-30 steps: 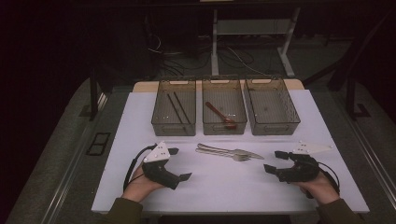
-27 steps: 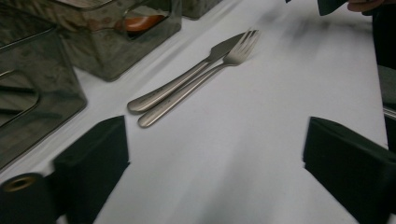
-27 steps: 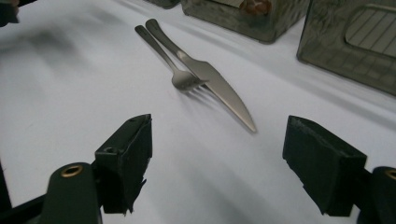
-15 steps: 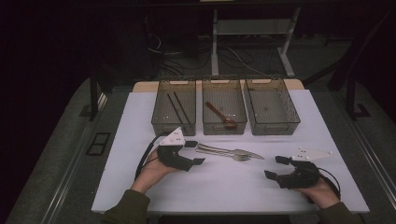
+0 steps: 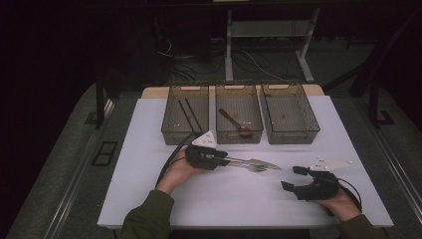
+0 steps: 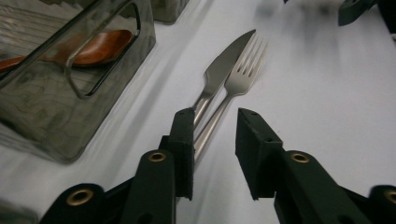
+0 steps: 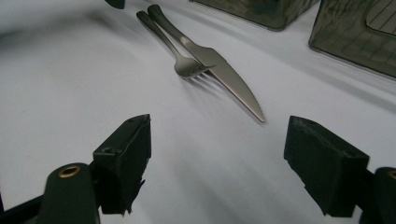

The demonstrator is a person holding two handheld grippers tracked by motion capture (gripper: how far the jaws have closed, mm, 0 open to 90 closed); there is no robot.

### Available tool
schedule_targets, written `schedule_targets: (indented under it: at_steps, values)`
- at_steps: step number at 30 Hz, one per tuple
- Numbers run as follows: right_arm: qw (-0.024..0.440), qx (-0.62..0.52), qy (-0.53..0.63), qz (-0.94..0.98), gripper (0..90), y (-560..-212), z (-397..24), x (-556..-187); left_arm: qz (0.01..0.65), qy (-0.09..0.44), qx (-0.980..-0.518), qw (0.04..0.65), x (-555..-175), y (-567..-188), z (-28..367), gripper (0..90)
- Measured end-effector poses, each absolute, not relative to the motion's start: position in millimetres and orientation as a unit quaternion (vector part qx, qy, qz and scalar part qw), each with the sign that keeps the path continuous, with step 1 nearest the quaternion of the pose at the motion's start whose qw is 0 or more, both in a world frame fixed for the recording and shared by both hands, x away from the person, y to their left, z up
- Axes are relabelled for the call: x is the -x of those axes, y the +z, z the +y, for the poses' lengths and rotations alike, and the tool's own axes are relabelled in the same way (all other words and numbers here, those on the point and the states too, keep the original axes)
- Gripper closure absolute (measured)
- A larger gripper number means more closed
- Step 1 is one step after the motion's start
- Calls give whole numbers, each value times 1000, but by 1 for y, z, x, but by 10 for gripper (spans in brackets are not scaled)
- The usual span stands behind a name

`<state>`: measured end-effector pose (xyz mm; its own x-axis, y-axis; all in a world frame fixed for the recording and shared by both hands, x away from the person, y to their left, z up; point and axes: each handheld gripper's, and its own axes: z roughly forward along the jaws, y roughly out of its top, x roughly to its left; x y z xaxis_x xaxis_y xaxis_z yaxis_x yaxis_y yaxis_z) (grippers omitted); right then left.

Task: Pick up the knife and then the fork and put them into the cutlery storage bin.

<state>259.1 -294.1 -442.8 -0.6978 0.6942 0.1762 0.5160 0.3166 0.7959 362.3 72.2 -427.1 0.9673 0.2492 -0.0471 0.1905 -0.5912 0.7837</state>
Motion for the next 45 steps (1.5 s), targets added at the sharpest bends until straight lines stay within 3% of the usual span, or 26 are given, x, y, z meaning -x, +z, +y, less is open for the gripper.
schedule_targets:
  at_steps: [4,23,32,45]
  values:
    - [98,-378,448,804,235,-443,-296,-259,118,37,-897,425,-367,-430,69,728]
    - [99,-377,453,802,235,-442,-298,-260,88,28,-918,386,-374,-450,61,729]
    - [97,-377,453,802,235,-442,-299,-259,69,-1,-924,376,-372,-448,63,731]
    - [97,-376,452,803,235,-442,-300,-261,49,9,-941,335,-368,-441,52,776]
